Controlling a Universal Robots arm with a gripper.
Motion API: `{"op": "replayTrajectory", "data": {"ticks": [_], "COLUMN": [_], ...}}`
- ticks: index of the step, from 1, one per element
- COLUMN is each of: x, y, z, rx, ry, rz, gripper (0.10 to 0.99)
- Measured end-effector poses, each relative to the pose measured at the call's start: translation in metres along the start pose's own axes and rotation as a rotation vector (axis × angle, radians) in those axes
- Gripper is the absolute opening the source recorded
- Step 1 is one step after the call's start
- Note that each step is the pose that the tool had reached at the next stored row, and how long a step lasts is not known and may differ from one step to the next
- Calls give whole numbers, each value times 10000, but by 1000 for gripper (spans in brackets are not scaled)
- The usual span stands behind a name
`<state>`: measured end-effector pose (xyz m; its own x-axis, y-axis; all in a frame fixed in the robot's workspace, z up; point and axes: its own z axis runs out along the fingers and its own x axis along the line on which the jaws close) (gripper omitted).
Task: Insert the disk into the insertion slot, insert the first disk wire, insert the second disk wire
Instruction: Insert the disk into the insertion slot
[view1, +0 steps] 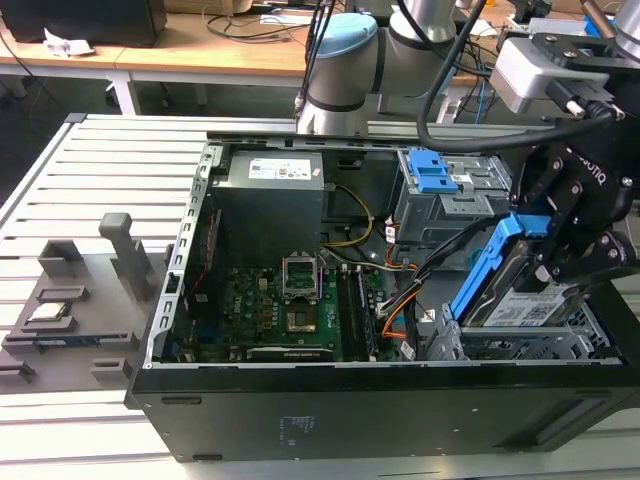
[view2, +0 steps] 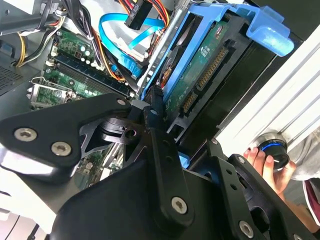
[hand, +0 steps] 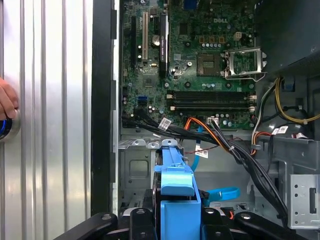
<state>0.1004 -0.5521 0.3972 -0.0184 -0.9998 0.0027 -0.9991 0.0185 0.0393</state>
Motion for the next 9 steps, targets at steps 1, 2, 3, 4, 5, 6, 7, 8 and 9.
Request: {"op": "replayTrajectory", "data": {"ticks": [1,2,3,4,5,6,7,8,9], "x": [0,0,0,0,0,0,0,0,0], "y": [0,-1,-1,-1,-1,-2,-2,-2,-3], "z": [5,12,18,26,33,41,46,57,62], "rx": [0,0,0,0,0,0,0,-1,0], "ry": [0,-2,0,-1,-1,0,-1,0,1], "rz": [0,-1,0,0,0,0,-1,0,0], "gripper": [361,361,361,361,361,361,361,361,361]}}
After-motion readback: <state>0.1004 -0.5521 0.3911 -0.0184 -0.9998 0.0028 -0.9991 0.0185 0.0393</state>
